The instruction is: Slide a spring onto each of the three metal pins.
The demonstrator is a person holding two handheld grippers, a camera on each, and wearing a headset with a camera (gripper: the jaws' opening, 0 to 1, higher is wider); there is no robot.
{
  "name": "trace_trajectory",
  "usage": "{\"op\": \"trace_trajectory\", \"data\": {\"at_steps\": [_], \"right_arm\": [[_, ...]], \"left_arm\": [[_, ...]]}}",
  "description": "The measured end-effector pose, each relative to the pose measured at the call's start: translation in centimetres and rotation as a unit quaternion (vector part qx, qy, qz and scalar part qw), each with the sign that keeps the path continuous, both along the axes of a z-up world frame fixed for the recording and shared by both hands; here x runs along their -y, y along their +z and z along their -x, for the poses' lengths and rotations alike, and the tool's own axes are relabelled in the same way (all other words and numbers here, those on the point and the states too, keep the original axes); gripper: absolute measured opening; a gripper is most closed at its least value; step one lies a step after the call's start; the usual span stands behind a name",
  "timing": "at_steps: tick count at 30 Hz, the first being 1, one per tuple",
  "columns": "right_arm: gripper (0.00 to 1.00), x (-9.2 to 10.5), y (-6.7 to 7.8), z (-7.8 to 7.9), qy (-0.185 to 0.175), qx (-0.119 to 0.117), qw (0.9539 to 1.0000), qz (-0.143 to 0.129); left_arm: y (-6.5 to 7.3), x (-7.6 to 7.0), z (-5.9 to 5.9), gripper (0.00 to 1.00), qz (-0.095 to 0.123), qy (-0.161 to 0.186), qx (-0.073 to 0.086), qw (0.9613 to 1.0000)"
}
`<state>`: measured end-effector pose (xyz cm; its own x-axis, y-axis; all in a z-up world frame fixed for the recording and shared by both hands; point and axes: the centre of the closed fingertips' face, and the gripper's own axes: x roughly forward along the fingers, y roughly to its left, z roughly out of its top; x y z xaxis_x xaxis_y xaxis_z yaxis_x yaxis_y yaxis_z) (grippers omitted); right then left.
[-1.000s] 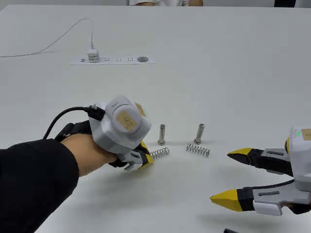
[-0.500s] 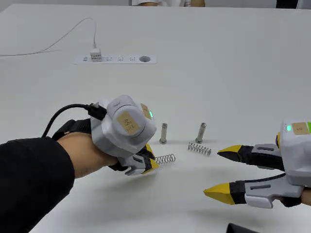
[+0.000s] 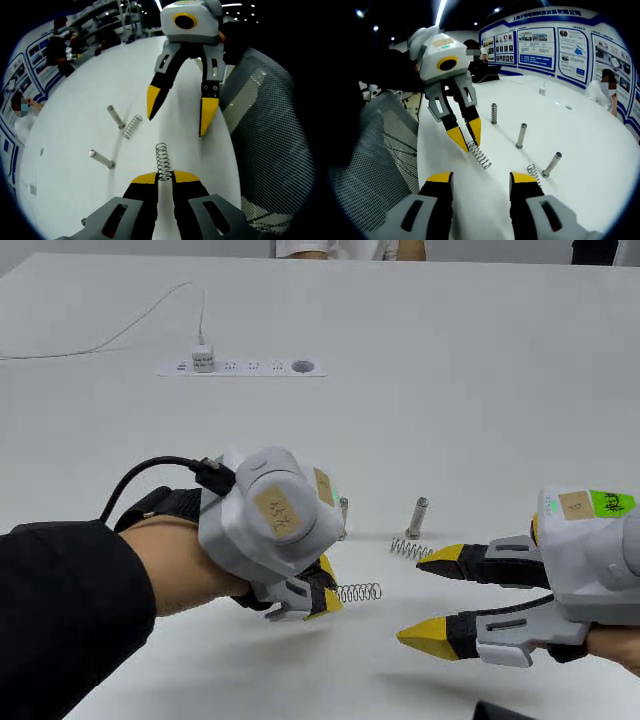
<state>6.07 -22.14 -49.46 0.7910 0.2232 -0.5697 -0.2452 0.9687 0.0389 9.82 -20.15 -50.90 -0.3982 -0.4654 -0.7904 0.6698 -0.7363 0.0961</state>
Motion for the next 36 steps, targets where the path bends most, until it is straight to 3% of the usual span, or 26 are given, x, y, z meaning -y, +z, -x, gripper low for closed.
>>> {"op": "trace_trajectory", "data": {"at_steps": [14,36], "right_arm": [[0.31,-1.4,-0.3,-0.8,0.044,-0.010,0.9989,0.016],[0.14,-2.4,-1.6,-0.4,0.091,-0.037,0.9940,0.048]], "left_arm": [[0.5,-0.7,1.4,0.10,-0.004,-0.036,-0.003,0.9993],[1.3,-1.2,3.1,0.10,-0.008,-0.058,-0.016,0.9982]]}}
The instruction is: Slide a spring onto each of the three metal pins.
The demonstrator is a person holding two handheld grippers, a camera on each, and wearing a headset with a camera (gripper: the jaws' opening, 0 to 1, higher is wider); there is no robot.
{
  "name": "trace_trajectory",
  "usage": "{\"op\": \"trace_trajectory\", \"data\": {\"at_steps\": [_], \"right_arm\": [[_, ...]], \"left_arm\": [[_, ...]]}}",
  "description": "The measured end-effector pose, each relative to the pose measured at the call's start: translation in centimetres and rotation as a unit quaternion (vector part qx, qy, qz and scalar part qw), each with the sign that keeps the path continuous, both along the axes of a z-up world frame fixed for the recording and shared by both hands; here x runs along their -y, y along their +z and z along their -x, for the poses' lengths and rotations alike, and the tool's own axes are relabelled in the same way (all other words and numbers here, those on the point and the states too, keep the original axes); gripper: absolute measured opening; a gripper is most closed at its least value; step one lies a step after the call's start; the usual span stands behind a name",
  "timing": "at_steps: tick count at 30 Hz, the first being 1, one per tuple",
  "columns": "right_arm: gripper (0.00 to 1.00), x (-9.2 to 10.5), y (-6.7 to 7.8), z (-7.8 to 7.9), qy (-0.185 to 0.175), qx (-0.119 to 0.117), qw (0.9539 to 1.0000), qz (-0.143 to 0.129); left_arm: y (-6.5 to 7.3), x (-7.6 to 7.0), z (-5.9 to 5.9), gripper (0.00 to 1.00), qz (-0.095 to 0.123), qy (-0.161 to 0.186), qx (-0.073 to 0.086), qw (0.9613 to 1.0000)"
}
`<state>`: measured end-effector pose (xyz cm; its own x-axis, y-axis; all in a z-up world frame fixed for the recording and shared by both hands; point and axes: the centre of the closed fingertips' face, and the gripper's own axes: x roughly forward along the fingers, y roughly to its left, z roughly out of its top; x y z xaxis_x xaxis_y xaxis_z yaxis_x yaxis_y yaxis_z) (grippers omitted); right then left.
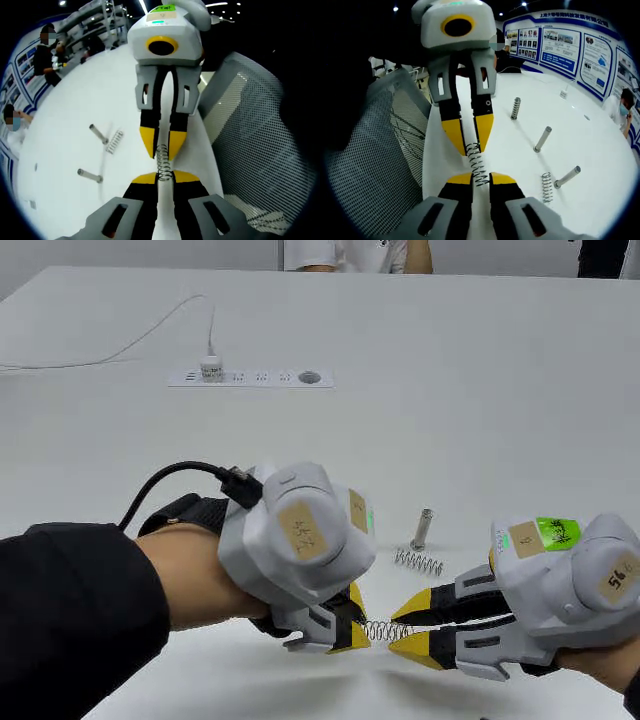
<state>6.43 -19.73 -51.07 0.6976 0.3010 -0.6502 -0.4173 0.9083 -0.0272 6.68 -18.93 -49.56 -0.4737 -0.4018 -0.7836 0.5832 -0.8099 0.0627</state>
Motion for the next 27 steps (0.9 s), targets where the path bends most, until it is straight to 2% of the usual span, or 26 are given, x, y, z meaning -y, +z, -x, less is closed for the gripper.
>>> {"op": "trace_trajectory", "data": {"at_steps": [4,15,27], "right_arm": [[0.14,0.0,-0.1,0.0,-0.001,0.000,1.0000,0.001],[0.13,0.1,-0.2,-0.1,-0.011,-0.003,0.9999,-0.009],[0.13,-0.3,0.2,-0.6,-0.015,0.003,0.9997,-0.021]], "left_arm": [[0.4,0.1,0.1,0.10,0.002,0.005,-0.009,0.9999],[1.9,0.9,0.9,0.10,0.017,0.018,-0.047,0.9986],[3.4,1.7,1.9,0.10,0.040,0.025,-0.083,0.9954]]}}
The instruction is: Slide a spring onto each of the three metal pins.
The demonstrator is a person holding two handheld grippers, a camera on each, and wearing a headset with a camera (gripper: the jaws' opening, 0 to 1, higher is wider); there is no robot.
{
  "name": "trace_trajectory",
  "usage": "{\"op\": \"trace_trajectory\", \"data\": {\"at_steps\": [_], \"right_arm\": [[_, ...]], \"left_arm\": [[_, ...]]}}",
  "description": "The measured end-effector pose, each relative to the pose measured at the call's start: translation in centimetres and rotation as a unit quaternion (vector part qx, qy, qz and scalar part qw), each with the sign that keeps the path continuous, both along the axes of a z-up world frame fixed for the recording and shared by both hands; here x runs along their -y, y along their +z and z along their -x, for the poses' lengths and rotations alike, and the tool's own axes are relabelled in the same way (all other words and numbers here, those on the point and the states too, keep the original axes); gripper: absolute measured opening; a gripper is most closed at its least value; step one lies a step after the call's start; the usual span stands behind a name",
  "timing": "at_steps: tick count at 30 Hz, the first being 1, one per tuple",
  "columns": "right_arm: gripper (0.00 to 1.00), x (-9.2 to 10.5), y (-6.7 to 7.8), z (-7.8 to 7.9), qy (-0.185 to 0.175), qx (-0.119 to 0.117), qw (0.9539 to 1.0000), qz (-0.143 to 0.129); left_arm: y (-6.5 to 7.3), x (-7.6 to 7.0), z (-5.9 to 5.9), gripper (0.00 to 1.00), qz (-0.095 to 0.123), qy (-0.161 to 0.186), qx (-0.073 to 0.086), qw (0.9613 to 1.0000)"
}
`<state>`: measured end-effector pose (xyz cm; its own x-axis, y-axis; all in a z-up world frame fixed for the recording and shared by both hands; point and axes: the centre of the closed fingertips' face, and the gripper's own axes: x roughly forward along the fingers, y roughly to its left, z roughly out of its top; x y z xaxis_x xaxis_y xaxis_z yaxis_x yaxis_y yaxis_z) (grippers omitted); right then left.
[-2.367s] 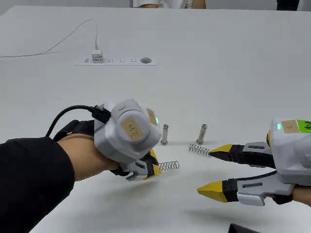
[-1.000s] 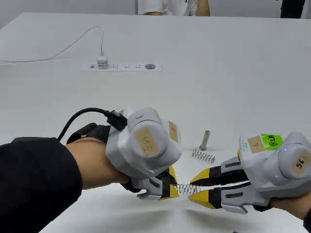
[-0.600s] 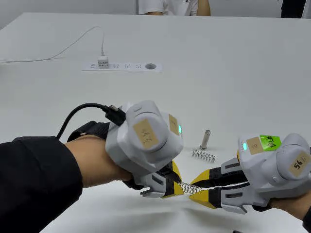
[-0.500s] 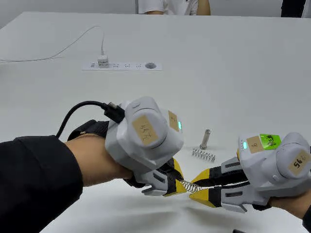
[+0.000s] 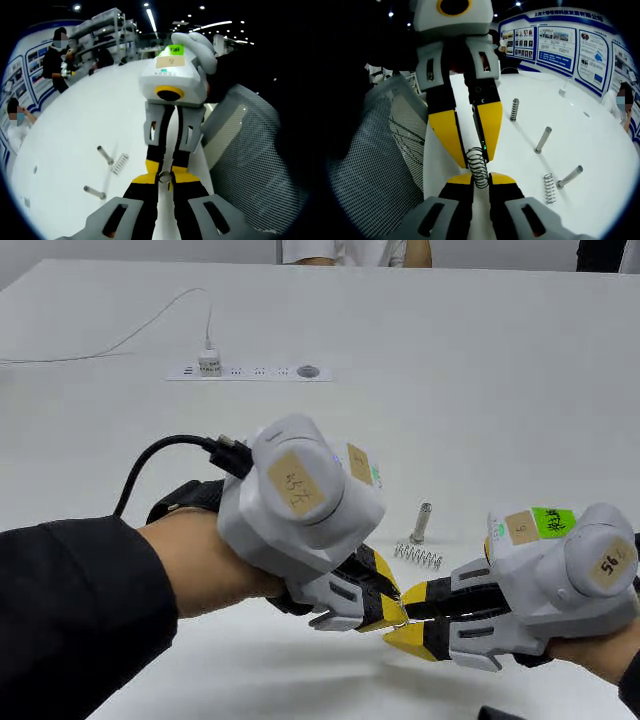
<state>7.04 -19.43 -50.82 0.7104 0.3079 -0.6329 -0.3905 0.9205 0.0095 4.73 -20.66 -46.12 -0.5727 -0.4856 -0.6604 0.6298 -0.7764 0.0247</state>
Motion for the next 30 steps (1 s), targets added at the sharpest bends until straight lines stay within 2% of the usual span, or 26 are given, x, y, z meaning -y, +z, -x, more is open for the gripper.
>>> {"op": "trace_trajectory", "data": {"at_steps": [6,14,20,30], "right_arm": [[0.13,-0.6,0.5,-0.4,0.008,0.004,1.0000,-0.003],[0.13,-0.5,0.5,-0.4,0.005,0.005,1.0000,-0.006],[0.14,0.2,0.7,-0.4,-0.012,0.008,0.9999,-0.007],[0.24,1.5,1.1,0.5,-0.048,0.014,0.9986,-0.017]], "left_arm": [[0.5,0.2,0.3,0.10,0.006,0.002,-0.014,0.9999],[0.6,0.3,0.3,0.10,0.006,0.003,-0.014,0.9999],[0.5,0.4,-0.3,0.10,0.005,0.008,-0.011,0.9999],[0.6,0.7,-1.8,0.10,0.006,0.025,-0.010,0.9996]]}}
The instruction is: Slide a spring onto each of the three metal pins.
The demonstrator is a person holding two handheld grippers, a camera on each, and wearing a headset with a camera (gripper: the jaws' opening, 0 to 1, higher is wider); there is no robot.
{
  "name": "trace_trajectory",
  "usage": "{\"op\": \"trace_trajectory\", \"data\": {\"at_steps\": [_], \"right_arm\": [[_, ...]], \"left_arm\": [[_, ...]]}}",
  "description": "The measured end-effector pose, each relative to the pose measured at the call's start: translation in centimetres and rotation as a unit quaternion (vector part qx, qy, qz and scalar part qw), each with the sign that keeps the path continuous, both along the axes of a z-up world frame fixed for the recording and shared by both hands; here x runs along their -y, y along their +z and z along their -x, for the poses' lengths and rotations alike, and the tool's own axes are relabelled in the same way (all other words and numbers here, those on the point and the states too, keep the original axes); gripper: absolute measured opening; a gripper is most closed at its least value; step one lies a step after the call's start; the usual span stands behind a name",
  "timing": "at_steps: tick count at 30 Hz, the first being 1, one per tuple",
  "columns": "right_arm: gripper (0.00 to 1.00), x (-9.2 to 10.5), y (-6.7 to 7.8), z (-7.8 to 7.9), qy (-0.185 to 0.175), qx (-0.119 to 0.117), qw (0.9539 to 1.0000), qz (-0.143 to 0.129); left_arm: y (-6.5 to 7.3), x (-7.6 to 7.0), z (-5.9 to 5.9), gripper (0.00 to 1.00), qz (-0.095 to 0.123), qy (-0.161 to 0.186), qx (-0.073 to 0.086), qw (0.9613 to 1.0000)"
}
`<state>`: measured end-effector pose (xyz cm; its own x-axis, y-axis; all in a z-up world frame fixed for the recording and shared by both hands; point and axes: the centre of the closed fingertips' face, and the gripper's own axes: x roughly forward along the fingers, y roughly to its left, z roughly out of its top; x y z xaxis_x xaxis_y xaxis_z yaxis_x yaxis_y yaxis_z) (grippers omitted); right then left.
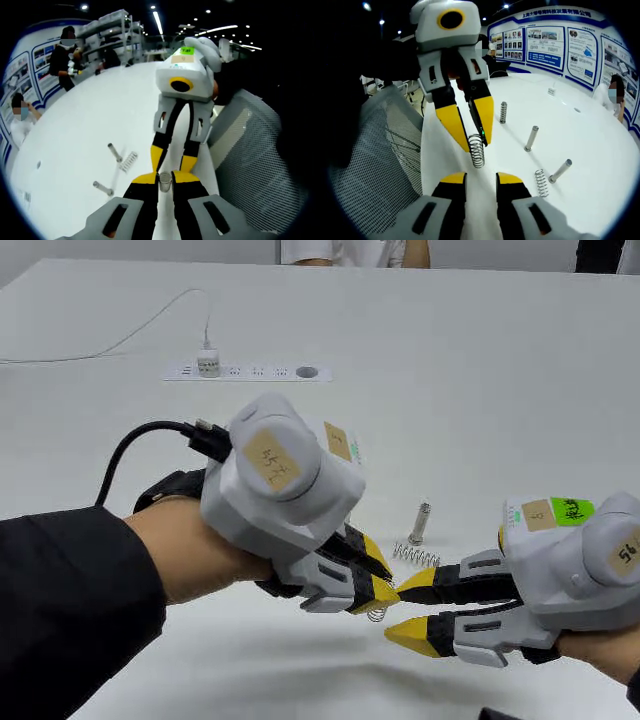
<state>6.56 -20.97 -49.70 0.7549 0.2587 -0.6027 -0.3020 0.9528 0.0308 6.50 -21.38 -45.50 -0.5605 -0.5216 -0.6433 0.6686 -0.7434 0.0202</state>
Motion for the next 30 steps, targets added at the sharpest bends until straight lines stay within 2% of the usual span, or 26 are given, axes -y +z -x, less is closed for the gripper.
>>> {"op": "trace_trajectory", "data": {"at_steps": [15,20,30], "right_arm": [[0.36,2.7,0.1,2.2,-0.056,0.006,0.9984,-0.006],[0.41,3.4,0.2,2.6,-0.071,0.008,0.9974,-0.006],[0.51,4.7,0.1,3.8,-0.100,0.011,0.9949,-0.006]], "left_arm": [[0.3,1.1,-2.7,0.10,0.004,0.044,-0.002,0.9990],[0.7,1.5,-3.2,0.10,0.009,0.056,-0.006,0.9984],[1.9,2.9,-5.0,0.10,0.023,0.085,-0.009,0.9961]]}}
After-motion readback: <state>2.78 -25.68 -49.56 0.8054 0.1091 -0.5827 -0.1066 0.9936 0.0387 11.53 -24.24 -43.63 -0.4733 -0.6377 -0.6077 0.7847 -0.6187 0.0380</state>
